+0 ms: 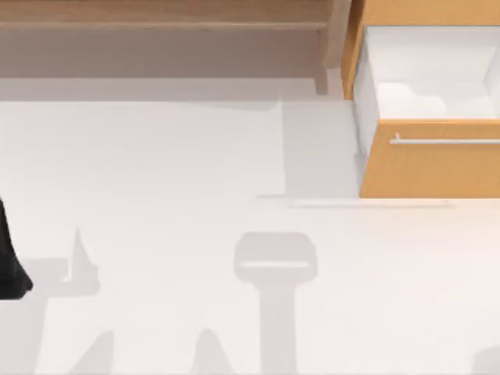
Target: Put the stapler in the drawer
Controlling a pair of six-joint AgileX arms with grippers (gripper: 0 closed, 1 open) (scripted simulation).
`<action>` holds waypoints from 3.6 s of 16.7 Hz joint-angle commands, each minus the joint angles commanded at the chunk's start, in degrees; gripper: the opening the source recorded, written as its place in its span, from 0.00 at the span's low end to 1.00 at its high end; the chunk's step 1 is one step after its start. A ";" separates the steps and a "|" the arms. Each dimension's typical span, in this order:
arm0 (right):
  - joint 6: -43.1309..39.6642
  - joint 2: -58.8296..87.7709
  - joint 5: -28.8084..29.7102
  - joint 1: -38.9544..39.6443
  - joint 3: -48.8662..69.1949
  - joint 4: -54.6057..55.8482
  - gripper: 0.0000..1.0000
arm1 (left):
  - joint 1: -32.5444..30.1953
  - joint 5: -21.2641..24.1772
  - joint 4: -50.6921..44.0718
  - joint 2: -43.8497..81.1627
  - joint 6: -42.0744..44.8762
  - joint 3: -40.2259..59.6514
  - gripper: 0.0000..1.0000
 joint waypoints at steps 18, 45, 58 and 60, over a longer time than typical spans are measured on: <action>-0.11 -4.41 0.02 -0.10 5.05 -9.43 0.00 | 0.00 0.00 0.00 0.00 0.00 0.00 1.00; 40.37 56.56 1.90 28.28 94.72 -25.75 0.00 | 0.00 0.00 0.00 0.00 0.00 0.00 1.00; 56.17 69.31 0.21 29.30 100.65 -31.83 0.00 | 0.00 0.00 0.00 0.00 0.00 0.00 1.00; 56.17 69.33 0.22 29.33 99.93 -31.01 0.00 | 0.00 0.00 0.00 0.00 0.00 0.00 1.00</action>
